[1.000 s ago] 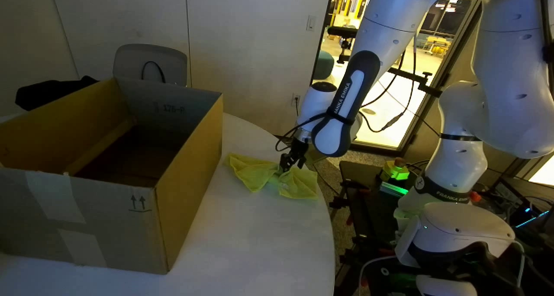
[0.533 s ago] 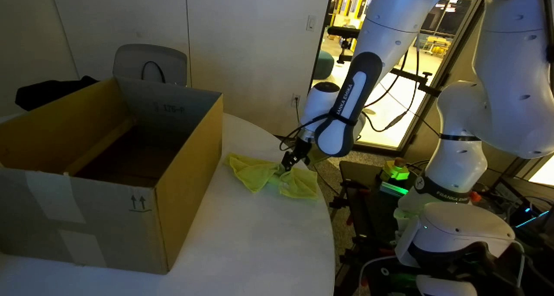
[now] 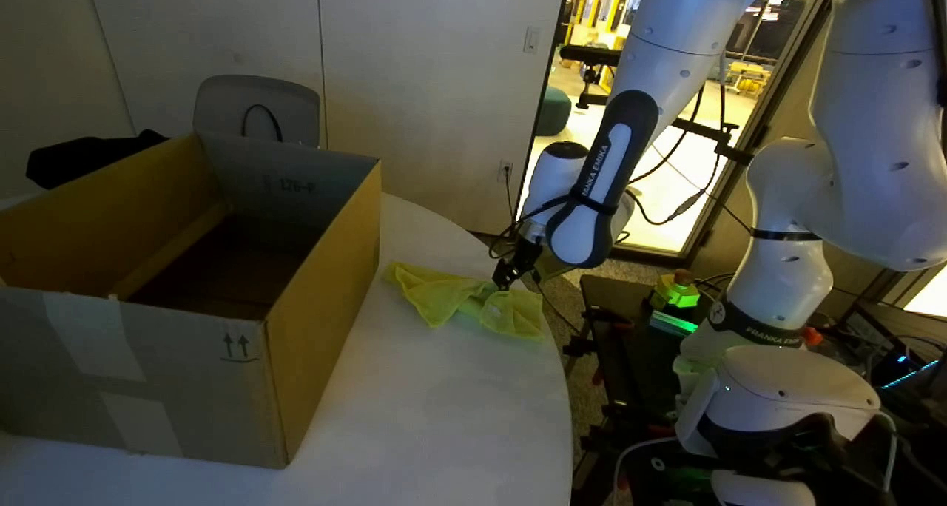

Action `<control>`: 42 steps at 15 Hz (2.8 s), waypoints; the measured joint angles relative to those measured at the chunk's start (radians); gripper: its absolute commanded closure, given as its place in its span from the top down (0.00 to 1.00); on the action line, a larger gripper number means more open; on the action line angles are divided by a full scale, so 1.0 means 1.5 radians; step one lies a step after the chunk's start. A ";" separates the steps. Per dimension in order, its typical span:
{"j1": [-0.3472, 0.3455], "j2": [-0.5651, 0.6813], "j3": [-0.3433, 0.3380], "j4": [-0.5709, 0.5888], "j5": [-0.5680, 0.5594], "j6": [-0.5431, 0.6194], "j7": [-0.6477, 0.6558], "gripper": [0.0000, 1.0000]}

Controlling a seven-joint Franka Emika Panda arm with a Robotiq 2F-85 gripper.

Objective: Put the marker on the yellow cloth, then fold it and put it in the box

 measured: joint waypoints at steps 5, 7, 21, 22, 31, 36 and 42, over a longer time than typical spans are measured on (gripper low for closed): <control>-0.006 0.000 0.009 0.000 0.020 -0.015 0.000 1.00; -0.026 -0.001 0.026 0.001 0.020 -0.016 -0.001 1.00; -0.345 -0.033 0.322 0.001 0.035 -0.028 -0.151 1.00; -0.346 -0.039 0.321 0.001 0.035 -0.028 -0.160 1.00; -0.289 -0.129 0.245 0.001 0.009 -0.075 -0.201 1.00; -0.290 -0.141 0.217 0.001 -0.012 -0.131 -0.200 1.00; -0.298 -0.127 0.218 -0.002 0.032 -0.173 -0.238 1.00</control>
